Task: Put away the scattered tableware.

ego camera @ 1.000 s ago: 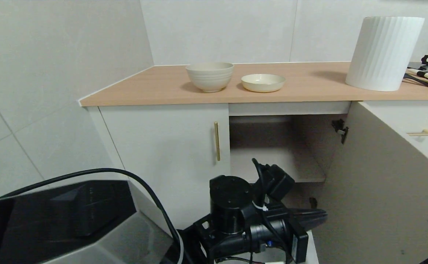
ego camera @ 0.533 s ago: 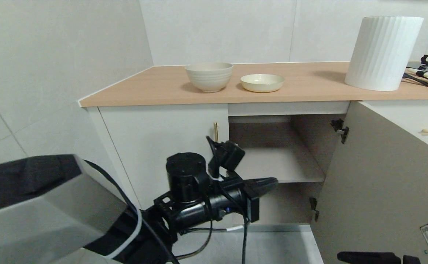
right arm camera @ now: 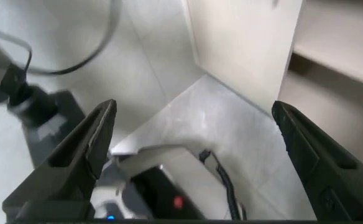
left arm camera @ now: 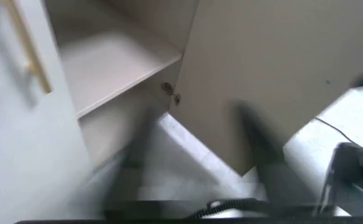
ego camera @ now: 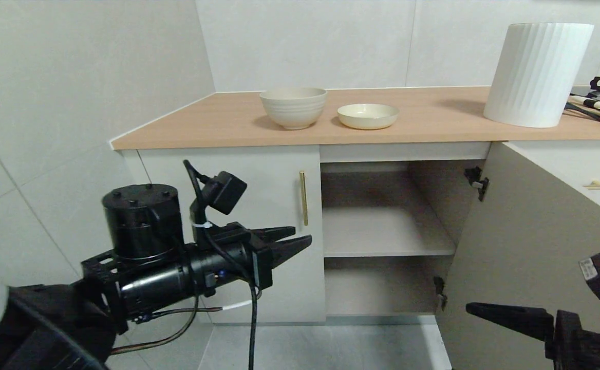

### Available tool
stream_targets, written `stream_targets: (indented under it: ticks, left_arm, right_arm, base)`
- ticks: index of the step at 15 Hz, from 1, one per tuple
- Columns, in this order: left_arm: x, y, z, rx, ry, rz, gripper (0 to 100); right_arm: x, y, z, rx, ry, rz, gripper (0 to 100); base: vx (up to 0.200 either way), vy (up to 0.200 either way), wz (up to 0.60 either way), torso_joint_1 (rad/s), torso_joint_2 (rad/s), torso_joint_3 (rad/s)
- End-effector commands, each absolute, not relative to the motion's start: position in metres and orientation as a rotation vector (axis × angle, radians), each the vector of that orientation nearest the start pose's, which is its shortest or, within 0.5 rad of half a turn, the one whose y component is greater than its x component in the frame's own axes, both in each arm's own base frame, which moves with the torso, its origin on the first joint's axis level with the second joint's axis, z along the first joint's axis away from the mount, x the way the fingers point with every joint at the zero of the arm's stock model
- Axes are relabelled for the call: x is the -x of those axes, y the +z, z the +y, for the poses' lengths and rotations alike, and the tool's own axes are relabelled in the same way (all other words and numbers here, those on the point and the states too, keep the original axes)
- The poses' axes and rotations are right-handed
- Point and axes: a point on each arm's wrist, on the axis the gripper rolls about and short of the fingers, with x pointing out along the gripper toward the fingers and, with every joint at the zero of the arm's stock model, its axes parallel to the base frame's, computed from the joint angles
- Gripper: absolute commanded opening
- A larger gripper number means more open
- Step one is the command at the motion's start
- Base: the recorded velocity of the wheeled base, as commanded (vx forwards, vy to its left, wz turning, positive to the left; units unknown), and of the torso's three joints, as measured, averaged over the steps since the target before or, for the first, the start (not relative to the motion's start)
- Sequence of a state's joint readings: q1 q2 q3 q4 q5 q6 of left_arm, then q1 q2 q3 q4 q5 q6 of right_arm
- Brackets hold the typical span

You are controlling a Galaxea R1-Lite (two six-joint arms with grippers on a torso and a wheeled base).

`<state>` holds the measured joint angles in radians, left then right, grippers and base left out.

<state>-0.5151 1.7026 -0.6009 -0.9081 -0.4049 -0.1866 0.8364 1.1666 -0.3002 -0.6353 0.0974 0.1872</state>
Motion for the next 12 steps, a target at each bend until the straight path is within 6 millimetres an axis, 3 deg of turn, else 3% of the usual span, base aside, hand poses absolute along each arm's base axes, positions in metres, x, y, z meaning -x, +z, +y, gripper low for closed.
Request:
stream_targets:
  ticks: [1, 4, 7, 9, 12]
  left_arm:
    - [-0.218, 0.195, -0.118, 0.17, -0.848, 0.198, 100]
    - [-0.204, 0.209, -0.089, 0.178, -0.742, 0.202, 100]
    - [-0.199, 0.21, -0.067, 0.184, -0.57, 0.222, 100]
    - [-0.197, 0.206, -0.062, 0.188, -0.541, 0.233, 100]
    - [-0.203, 0.207, -0.063, 0.189, -0.536, 0.232, 100]
  right_arm:
    - [-0.113, 0.172, 0.126, -0.083, 0.9, 0.32, 100]
    - [-0.136, 0.194, 0.136, -0.107, 0.846, 0.269, 100]
    - [-0.177, 0.215, 0.145, -0.082, 0.744, 0.406, 100]
    - [-0.2, 0.225, 0.156, -0.084, 0.718, 0.417, 100]
    - [-0.217, 0.229, 0.168, -0.087, 0.708, 0.409, 100]
  base:
    - [0.0, 0.0, 0.0, 0.0, 0.0, 0.0]
    - [0.0, 0.0, 0.0, 0.0, 0.0, 0.0]
    - [0.0, 0.0, 0.0, 0.0, 0.0, 0.0]
    - [0.0, 0.0, 0.0, 0.0, 0.0, 0.0]
    - [0.0, 0.0, 0.0, 0.0, 0.0, 0.0]
